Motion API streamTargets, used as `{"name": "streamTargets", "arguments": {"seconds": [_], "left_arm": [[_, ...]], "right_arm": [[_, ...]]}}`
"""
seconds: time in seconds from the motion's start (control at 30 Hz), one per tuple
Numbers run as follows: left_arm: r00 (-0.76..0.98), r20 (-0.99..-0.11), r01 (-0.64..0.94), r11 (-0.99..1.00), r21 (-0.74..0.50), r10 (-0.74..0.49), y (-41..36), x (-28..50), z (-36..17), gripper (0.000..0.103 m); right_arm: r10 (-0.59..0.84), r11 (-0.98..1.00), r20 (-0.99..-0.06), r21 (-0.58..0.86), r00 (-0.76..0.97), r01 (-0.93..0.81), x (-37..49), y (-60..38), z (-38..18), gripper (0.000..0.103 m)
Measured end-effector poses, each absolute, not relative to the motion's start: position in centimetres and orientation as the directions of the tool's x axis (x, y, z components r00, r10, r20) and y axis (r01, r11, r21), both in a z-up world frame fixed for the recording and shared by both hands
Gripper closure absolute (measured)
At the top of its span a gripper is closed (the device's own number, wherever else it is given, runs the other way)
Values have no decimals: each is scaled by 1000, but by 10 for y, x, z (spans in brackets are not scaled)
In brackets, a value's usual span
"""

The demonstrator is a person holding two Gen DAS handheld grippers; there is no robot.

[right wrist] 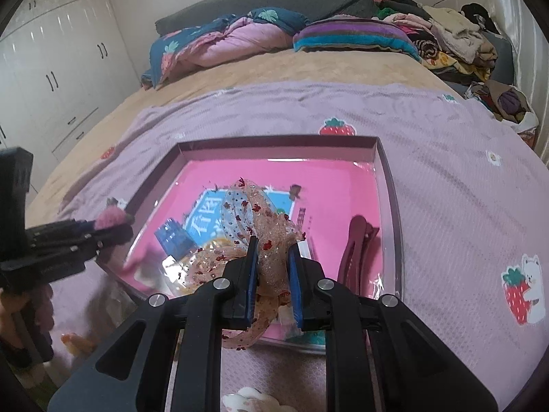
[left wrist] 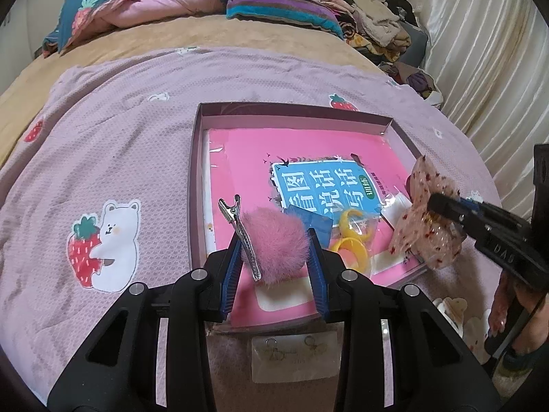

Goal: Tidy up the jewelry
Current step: 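Release the pompom clip into the tray with the left tool while the right tool releases the bow clip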

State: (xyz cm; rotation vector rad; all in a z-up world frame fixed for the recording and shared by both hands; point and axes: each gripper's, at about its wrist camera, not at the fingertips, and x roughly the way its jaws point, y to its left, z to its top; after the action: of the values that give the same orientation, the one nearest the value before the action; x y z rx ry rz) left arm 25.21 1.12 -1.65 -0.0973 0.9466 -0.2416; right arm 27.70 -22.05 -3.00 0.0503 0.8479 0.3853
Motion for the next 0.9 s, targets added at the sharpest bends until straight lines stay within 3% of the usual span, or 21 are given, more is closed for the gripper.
{"name": "streamTargets", "arguments": {"seconds": [0.17, 0.53, 0.77, 0.9], "left_arm": [[559, -792, 161, 969, -187, -246, 10, 252, -17, 71], [574, -781, 161, 969, -188, -247, 9, 245, -9, 63], [594, -765, 162, 969, -187, -247, 9, 233, 6, 55], [608, -755, 161, 969, -187, -247, 9, 227, 17, 50]], "right_arm": [[341, 936, -723, 201, 601, -289, 275, -224, -33, 81], [328, 943, -691, 202, 644, -264, 258, -237, -17, 52], [317, 948, -658, 186, 683, -260, 248, -242, 2, 42], [319, 947, -628, 187, 710, -259, 236, -244, 15, 24]]}}
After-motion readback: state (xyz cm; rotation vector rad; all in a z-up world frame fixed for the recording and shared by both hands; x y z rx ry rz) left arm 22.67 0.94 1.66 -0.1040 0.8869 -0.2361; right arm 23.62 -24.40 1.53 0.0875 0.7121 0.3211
